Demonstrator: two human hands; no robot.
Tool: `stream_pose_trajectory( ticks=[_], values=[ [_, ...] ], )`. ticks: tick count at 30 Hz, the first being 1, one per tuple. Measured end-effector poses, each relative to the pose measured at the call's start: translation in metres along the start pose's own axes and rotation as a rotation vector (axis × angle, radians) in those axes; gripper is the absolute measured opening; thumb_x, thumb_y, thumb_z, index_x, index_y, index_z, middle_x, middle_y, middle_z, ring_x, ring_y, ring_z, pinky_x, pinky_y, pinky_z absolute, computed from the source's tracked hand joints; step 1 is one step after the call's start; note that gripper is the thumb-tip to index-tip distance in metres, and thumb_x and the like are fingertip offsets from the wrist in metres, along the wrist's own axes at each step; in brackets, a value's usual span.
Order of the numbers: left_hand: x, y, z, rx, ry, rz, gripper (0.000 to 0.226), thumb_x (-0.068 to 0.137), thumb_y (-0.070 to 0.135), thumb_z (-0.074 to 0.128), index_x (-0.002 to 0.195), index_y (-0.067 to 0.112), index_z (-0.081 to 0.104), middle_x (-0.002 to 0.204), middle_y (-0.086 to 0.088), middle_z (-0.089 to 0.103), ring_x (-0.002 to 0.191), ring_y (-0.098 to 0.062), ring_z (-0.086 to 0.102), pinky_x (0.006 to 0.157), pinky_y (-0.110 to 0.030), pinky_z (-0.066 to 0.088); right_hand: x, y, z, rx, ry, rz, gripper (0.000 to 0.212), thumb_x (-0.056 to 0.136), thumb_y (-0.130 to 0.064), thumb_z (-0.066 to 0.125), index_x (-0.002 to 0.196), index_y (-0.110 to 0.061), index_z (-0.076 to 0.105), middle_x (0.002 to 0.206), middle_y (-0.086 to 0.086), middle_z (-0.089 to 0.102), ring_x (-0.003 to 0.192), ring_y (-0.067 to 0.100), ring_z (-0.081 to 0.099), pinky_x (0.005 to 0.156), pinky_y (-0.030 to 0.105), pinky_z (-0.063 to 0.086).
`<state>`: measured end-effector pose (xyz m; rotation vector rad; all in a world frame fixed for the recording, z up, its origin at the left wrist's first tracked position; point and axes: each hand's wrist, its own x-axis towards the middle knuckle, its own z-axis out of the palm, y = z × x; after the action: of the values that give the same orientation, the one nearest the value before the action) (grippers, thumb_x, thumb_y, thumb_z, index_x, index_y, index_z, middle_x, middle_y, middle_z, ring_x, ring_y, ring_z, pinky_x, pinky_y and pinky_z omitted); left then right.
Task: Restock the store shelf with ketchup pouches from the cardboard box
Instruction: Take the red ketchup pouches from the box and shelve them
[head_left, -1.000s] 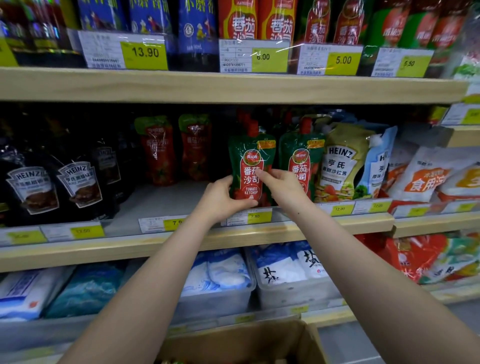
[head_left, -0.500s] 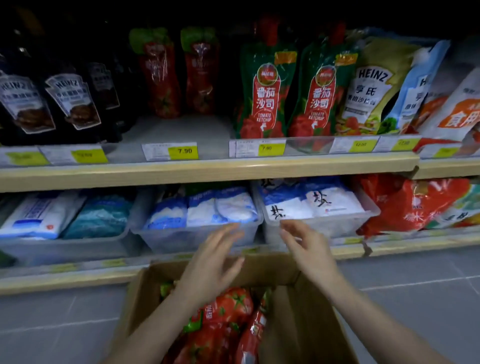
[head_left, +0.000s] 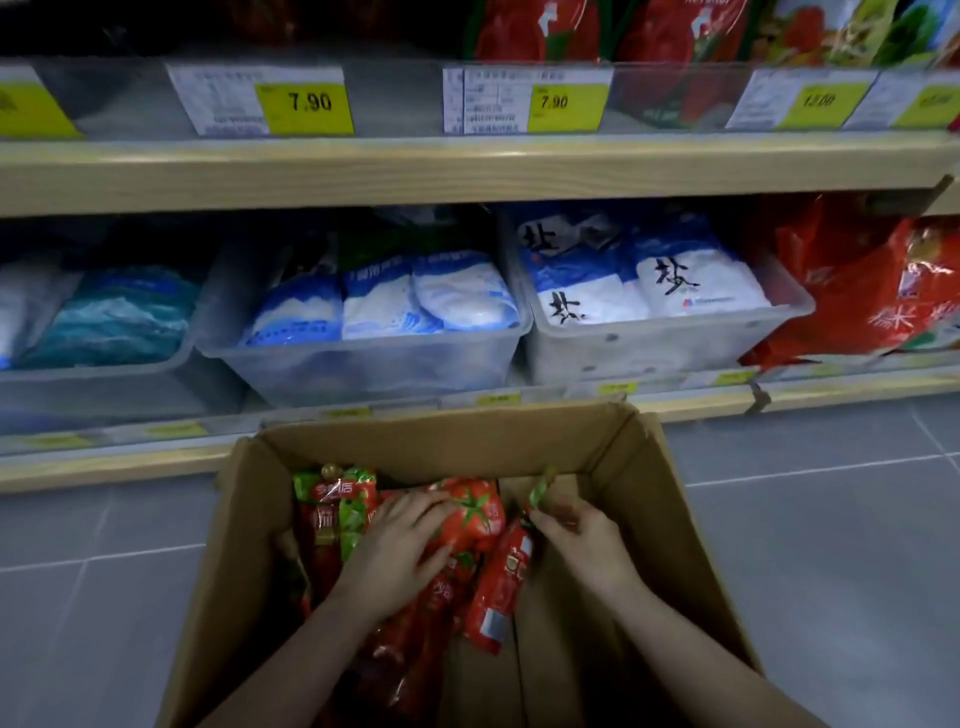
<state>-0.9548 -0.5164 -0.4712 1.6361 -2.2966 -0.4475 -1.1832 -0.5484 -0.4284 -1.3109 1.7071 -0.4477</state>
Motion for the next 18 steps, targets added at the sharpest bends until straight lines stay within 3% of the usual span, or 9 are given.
stream_pose_trajectory(
  ticks=[3,5,7,11,13,18],
  values=[
    [0.003,0.0,0.004,-0.002,0.026,0.014,0.04,0.083,0.03,0.064,0.122,0.023,0.056,0.124,0.004,0.056,0.115,-0.017,0.051,0.102,-0.035,0.038,0.009,-0.002,0.009,0.026,-0.034,0.051,0.037,0.08,-0.042,0.065,0.105,-0.015,0.063,0.099,0.0,0.069,0.094,0.015,0.063,0.089,0.032,0.05],
    [0.003,0.0,0.005,-0.007,0.034,0.02,0.041,0.083,0.03,0.065,0.122,0.025,0.055,0.124,0.005,0.056,0.115,-0.016,0.051,0.102,-0.035,0.038,0.015,-0.004,0.014,-0.004,-0.027,0.099,0.031,0.078,-0.047,0.065,0.092,-0.019,0.059,0.091,0.0,0.069,0.087,0.016,0.065,0.083,0.035,0.054],
    [0.002,-0.001,0.006,-0.019,0.042,0.016,0.041,0.083,0.031,0.064,0.123,0.027,0.054,0.125,0.007,0.055,0.117,-0.014,0.049,0.102,-0.035,0.037,0.019,-0.003,0.016,-0.015,-0.007,0.133,0.023,0.08,-0.04,0.065,0.084,-0.02,0.056,0.088,0.003,0.068,0.08,0.016,0.066,0.078,0.038,0.057],
    [0.002,-0.003,0.009,-0.016,0.053,0.022,0.041,0.084,0.031,0.063,0.123,0.028,0.053,0.126,0.008,0.054,0.117,-0.013,0.048,0.102,-0.034,0.035,0.023,0.005,0.009,0.046,0.008,0.162,0.021,0.085,-0.026,0.063,0.101,-0.013,0.058,0.093,0.005,0.065,0.088,0.023,0.064,0.083,0.042,0.055],
    [0.002,-0.003,0.009,-0.02,0.052,0.022,0.041,0.085,0.032,0.062,0.124,0.028,0.052,0.126,0.008,0.053,0.118,-0.013,0.047,0.103,-0.034,0.035,0.022,0.006,0.004,0.13,-0.036,0.193,0.018,0.084,-0.021,0.064,0.099,-0.014,0.057,0.091,0.004,0.064,0.088,0.023,0.064,0.084,0.044,0.054],
    [0.004,0.001,0.005,-0.092,0.02,-0.023,0.045,0.083,0.044,0.061,0.125,0.029,0.053,0.128,0.011,0.05,0.12,-0.009,0.042,0.106,-0.035,0.032,0.011,-0.004,-0.008,0.332,-0.135,0.031,0.017,0.084,-0.01,0.063,0.09,-0.023,0.055,0.098,0.009,0.067,0.089,0.023,0.066,0.082,0.046,0.055]
  ],
)
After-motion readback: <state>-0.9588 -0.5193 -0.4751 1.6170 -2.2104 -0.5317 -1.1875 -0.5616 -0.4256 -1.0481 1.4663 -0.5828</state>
